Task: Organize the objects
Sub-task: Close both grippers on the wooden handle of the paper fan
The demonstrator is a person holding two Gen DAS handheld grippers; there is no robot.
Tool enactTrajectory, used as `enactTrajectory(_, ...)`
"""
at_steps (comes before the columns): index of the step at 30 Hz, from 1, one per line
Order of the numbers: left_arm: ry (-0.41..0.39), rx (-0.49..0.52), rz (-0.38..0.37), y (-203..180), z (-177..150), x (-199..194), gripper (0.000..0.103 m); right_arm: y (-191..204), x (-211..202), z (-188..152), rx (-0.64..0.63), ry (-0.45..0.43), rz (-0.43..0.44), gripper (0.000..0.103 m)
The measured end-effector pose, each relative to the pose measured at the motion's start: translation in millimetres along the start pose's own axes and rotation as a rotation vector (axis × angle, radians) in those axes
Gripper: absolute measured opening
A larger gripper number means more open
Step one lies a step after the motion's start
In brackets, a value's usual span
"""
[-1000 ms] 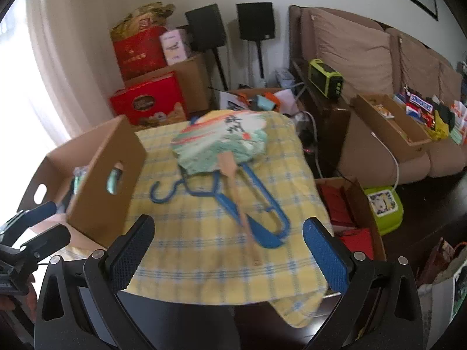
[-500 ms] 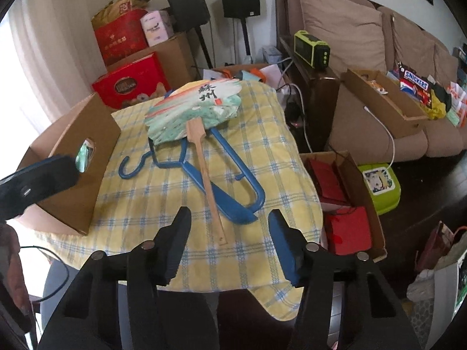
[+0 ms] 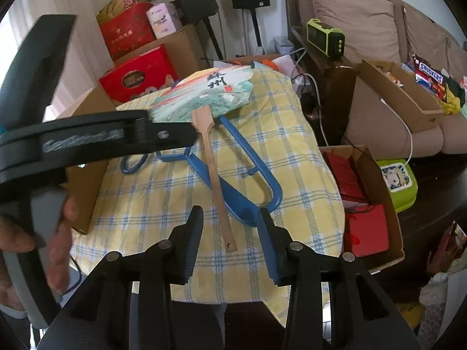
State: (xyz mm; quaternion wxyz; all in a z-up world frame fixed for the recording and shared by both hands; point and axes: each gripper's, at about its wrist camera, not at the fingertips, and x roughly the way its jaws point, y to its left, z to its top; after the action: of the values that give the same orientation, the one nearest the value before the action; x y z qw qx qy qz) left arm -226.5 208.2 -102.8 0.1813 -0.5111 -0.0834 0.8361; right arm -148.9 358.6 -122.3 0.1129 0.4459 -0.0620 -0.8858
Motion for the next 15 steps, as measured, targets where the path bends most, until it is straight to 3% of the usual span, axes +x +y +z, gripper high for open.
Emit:
enactTrajectory(3,0.022,-0.013,-0.008,-0.6,3.2,12.4,0.066,1.3,4.6,0.7,-0.008,0.001,0.01,0.038)
enactTrajectory(6,0.037,-0.017,-0.01,-2.4,6.1,22.0,0.057,2.5,8.6,1.8,-0.013,0.001,0.015,0.037)
enactTrajectory(15,0.037,-0.044,0.003,-1.3,11.9,36.1,0.056,3.4,19.8,5.5,-0.016,0.013,0.03,0.035)
